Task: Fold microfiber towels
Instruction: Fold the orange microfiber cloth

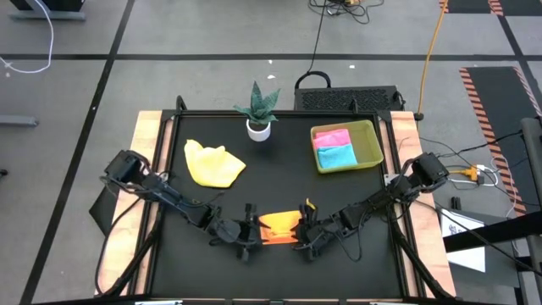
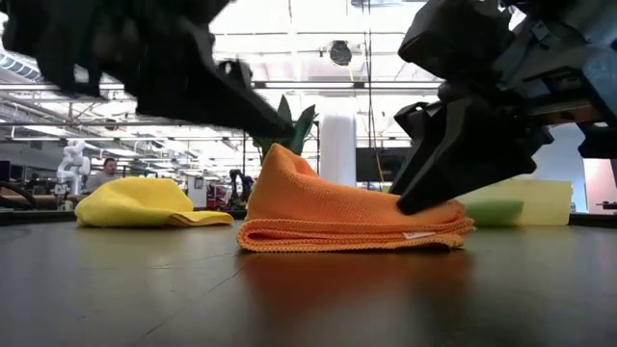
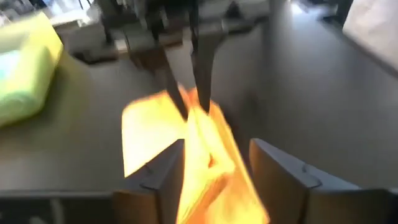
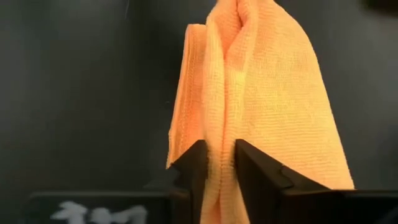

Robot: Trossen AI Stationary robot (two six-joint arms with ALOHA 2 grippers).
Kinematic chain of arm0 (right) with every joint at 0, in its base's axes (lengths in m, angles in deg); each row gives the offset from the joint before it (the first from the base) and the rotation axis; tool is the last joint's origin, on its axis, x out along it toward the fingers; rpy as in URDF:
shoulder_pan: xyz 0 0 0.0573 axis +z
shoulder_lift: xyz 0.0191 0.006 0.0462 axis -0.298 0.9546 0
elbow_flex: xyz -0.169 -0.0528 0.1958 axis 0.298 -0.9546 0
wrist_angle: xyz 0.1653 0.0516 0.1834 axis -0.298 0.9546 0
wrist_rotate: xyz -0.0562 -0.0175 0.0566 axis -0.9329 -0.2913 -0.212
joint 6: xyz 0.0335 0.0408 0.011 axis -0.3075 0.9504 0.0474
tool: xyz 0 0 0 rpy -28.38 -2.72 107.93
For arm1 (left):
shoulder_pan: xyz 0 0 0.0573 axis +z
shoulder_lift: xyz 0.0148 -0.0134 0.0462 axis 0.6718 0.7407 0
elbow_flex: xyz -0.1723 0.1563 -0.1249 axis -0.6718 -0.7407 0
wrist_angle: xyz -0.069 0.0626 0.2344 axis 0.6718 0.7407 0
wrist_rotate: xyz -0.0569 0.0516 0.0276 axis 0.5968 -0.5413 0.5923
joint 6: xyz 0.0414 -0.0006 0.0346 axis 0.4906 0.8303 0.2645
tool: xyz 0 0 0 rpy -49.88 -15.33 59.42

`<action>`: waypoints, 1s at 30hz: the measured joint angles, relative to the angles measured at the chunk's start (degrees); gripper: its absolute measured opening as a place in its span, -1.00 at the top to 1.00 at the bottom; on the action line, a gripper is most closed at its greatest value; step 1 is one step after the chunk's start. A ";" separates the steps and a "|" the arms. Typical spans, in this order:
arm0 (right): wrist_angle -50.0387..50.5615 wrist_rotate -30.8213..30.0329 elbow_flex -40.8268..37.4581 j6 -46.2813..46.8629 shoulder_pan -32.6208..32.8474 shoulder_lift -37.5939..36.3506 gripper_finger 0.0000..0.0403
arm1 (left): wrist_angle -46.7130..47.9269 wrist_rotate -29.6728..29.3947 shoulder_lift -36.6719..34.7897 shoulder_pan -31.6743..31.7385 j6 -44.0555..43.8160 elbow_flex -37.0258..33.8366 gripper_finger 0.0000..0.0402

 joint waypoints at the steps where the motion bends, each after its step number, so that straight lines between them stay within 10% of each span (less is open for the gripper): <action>1: -0.06 -0.01 0.00 -0.62 0.00 0.00 0.63 | 0.34 0.10 0.53 0.25 0.25 0.00 0.01; 11: -0.60 -0.02 0.00 -3.53 0.02 0.00 0.98 | -0.87 0.50 6.40 1.28 1.37 -0.04 -0.15; 24: -0.58 -0.07 0.00 -7.00 0.04 -0.02 0.98 | -3.13 -8.42 6.40 1.11 1.48 -0.04 0.92; 30: 2.90 -0.22 -0.02 -3.11 0.04 -3.32 0.81 | -3.43 -11.80 6.40 0.72 1.64 -0.02 0.91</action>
